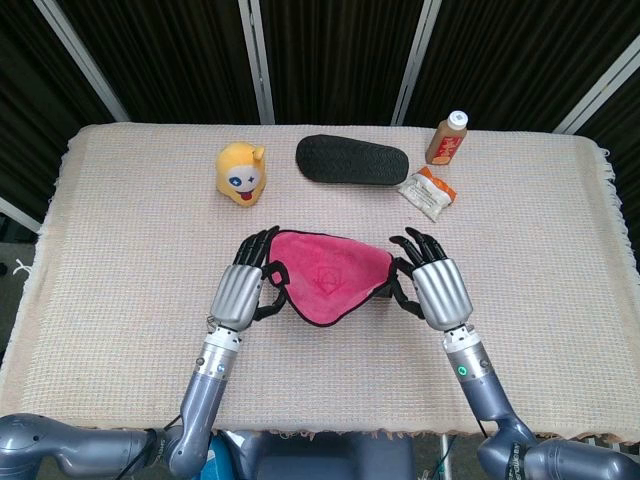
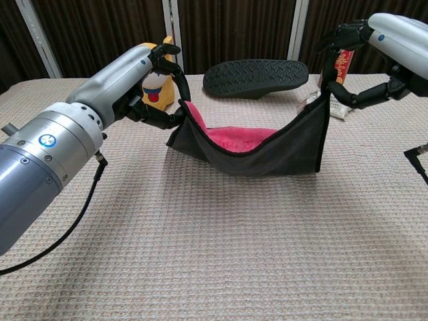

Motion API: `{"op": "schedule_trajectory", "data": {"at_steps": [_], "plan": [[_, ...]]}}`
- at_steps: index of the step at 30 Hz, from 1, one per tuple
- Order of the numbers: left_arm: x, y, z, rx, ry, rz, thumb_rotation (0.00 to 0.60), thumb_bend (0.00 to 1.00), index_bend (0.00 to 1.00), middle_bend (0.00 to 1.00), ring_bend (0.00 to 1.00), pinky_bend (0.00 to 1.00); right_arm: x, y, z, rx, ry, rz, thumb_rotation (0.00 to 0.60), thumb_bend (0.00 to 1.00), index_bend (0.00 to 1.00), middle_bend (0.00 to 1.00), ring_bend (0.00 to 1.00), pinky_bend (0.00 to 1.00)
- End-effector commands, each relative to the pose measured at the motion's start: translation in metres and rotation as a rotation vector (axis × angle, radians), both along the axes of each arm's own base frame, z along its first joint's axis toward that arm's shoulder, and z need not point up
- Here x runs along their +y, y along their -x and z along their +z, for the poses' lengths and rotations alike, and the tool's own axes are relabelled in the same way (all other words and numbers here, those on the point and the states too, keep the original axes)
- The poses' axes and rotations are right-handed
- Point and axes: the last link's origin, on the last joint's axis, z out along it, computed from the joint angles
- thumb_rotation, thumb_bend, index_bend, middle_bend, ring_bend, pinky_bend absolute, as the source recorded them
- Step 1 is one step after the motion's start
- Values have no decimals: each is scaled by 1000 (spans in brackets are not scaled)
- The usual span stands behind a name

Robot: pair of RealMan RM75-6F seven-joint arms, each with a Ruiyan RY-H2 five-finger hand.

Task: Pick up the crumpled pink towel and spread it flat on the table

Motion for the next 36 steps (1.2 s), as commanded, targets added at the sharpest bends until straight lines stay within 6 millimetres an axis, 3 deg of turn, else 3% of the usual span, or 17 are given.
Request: {"op": "schedule_trajectory", "data": {"at_steps": [1, 13, 22, 36], "plan": [[-5, 1, -2, -3, 9, -4, 600, 500, 587, 6, 0, 0, 5, 1, -2, -3, -9, 3, 600, 505, 656, 255, 134, 195], [-20, 19, 0, -14, 32, 1, 600, 499, 589, 6, 0, 0, 24, 9, -14, 9, -35, -6, 600, 505, 656, 256, 134, 195], [-34, 22, 8, -33, 43, -30, 600, 499, 589, 6, 0, 0, 40, 5, -17, 2, -43, 8, 600, 504, 656, 257, 134, 195], [-48, 38, 2, 13, 82, -31, 600, 499, 589, 6, 0, 0, 57, 13, -30, 20, -74, 1, 600, 504, 655, 259, 134, 195]]}}
